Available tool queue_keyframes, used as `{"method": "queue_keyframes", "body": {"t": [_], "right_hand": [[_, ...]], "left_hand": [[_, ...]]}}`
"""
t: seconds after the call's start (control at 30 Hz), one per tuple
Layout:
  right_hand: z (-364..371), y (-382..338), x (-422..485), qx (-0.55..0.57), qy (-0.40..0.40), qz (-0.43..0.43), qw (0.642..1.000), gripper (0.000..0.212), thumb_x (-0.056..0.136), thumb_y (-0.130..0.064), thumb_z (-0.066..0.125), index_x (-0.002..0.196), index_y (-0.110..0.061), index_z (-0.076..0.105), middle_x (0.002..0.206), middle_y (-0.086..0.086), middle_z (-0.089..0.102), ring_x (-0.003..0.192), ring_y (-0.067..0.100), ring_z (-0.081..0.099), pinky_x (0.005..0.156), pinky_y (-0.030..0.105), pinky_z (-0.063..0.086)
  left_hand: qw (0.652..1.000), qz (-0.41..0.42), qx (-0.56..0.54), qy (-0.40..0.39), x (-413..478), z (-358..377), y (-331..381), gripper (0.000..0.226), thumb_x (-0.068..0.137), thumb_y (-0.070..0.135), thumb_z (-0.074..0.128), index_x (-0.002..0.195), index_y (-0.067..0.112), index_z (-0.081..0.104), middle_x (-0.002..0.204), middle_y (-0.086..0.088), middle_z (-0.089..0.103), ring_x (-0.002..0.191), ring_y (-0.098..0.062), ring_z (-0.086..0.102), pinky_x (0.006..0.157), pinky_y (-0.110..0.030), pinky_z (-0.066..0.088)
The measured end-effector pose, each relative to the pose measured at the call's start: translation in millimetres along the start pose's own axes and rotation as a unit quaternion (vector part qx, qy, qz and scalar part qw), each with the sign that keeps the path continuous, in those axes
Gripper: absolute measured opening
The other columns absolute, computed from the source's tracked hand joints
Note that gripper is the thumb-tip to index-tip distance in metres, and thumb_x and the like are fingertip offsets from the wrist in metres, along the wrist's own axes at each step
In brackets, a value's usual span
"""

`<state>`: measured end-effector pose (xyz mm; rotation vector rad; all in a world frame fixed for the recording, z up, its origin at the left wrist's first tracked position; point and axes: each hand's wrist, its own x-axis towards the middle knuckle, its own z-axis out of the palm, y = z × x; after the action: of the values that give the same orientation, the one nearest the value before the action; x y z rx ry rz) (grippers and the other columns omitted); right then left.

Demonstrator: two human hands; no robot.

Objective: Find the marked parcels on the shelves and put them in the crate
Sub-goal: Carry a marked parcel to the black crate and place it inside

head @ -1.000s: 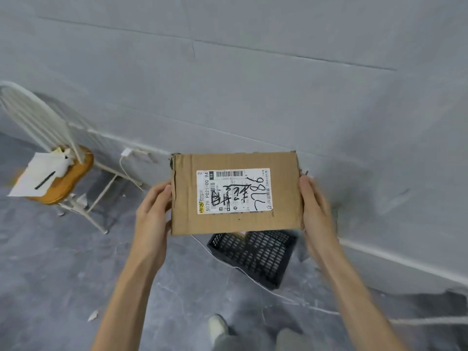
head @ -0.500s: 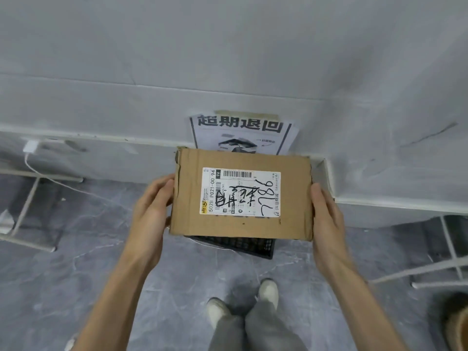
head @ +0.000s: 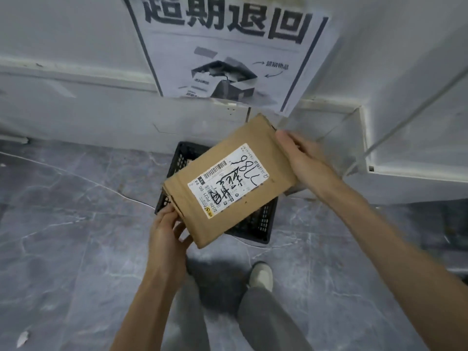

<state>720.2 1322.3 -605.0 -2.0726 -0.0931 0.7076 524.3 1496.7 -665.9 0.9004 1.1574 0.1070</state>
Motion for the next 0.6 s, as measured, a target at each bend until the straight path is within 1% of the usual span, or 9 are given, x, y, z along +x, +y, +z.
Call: {"method": "queue_keyframes", "body": {"t": [0.03, 0.1, 0.17, 0.23, 0.3, 0.37, 0.43, 0.53, 0.6], "right_hand": [[6.8, 7.2, 14.9, -0.028, -0.009, -0.009, 1.000, 0.028, 0.098, -0.060, 0.042, 0.108, -0.046, 0.064, 0.105, -0.025, 0.064, 0.100, -0.005, 0.058, 0.080, 0.020, 0.043], [22.0, 19.0, 41.9, -0.087, -0.033, -0.028, 0.995, 0.040, 0.097, -0.064, 0.040, 0.121, -0.042, 0.064, 0.116, -0.020, 0.064, 0.106, 0.002, 0.058, 0.088, 0.028, 0.044], [39.0, 26.8, 64.6, -0.132, -0.065, -0.046, 0.988, 0.042, 0.100, -0.059, 0.040, 0.130, -0.038, 0.060, 0.127, -0.015, 0.062, 0.112, 0.006, 0.056, 0.089, 0.025, 0.042], [57.4, 34.8, 85.8, -0.186, -0.095, -0.060, 0.976, 0.044, 0.102, -0.054, 0.040, 0.138, -0.034, 0.056, 0.135, -0.010, 0.059, 0.120, 0.011, 0.054, 0.090, 0.024, 0.039], [77.2, 43.7, 106.1, -0.235, -0.122, -0.060, 0.962, 0.046, 0.103, -0.053, 0.038, 0.142, -0.034, 0.051, 0.143, -0.007, 0.055, 0.127, 0.016, 0.051, 0.098, 0.030, 0.039], [96.8, 52.8, 123.8, -0.272, -0.144, -0.063, 0.949, 0.047, 0.104, -0.052, 0.036, 0.144, -0.033, 0.048, 0.145, -0.004, 0.054, 0.130, 0.020, 0.050, 0.107, 0.038, 0.040], [114.6, 64.2, 142.7, -0.312, -0.155, -0.075, 0.935, 0.046, 0.104, -0.051, 0.035, 0.145, -0.034, 0.048, 0.144, -0.002, 0.055, 0.130, 0.023, 0.051, 0.108, 0.043, 0.042], [137.9, 80.9, 170.4, -0.370, -0.155, -0.092, 0.911, 0.045, 0.104, -0.050, 0.034, 0.145, -0.035, 0.047, 0.136, 0.005, 0.052, 0.124, 0.025, 0.051, 0.100, 0.035, 0.040], [149.6, 92.8, 182.6, -0.376, -0.153, -0.099, 0.909, 0.043, 0.105, -0.046, 0.037, 0.142, -0.031, 0.051, 0.132, 0.009, 0.052, 0.121, 0.027, 0.053, 0.096, 0.033, 0.038]], "left_hand": [[1.000, -0.018, -0.018, 0.010, 9.5, 1.5, -13.4, 0.028, 0.098, 0.017, 0.044, 0.117, 0.012, 0.064, 0.102, -0.004, 0.068, 0.094, -0.018, 0.059, 0.065, -0.029, 0.053], [0.995, -0.058, -0.067, 0.036, 26.1, 3.1, -38.2, 0.032, 0.099, 0.014, 0.043, 0.124, 0.007, 0.063, 0.106, -0.007, 0.068, 0.094, -0.021, 0.059, 0.059, -0.025, 0.053], [0.990, -0.091, -0.104, 0.043, 36.9, 4.2, -56.4, 0.035, 0.101, 0.013, 0.041, 0.129, 0.005, 0.061, 0.111, -0.009, 0.067, 0.094, -0.021, 0.060, 0.070, -0.029, 0.054], [0.985, -0.115, -0.123, 0.044, 47.1, 5.4, -69.2, 0.034, 0.102, 0.009, 0.038, 0.125, 0.008, 0.062, 0.110, -0.009, 0.068, 0.094, -0.021, 0.061, 0.085, -0.034, 0.052], [0.980, -0.135, -0.132, 0.058, 60.0, 6.3, -79.2, 0.031, 0.102, 0.003, 0.037, 0.116, 0.007, 0.064, 0.102, -0.008, 0.069, 0.093, -0.023, 0.062, 0.095, -0.041, 0.050], [0.972, -0.166, -0.149, 0.076, 72.7, 5.7, -85.8, 0.027, 0.103, 0.008, 0.038, 0.105, 0.010, 0.065, 0.102, -0.010, 0.067, 0.096, -0.026, 0.061, 0.101, -0.047, 0.049], [0.967, -0.188, -0.154, 0.069, 86.6, 3.0, -92.3, 0.024, 0.104, 0.017, 0.043, 0.107, 0.014, 0.066, 0.108, -0.011, 0.066, 0.102, -0.027, 0.061, 0.099, -0.047, 0.051], [0.970, -0.202, -0.120, 0.059, 113.4, -1.2, -104.5, 0.024, 0.103, 0.023, 0.052, 0.120, 0.014, 0.066, 0.114, -0.008, 0.070, 0.107, -0.023, 0.065, 0.085, -0.036, 0.056], [0.969, -0.217, -0.089, 0.078, 131.7, -2.7, -113.5, 0.026, 0.101, 0.021, 0.057, 0.124, 0.011, 0.065, 0.117, -0.010, 0.071, 0.109, -0.022, 0.067, 0.080, -0.032, 0.057]]}}
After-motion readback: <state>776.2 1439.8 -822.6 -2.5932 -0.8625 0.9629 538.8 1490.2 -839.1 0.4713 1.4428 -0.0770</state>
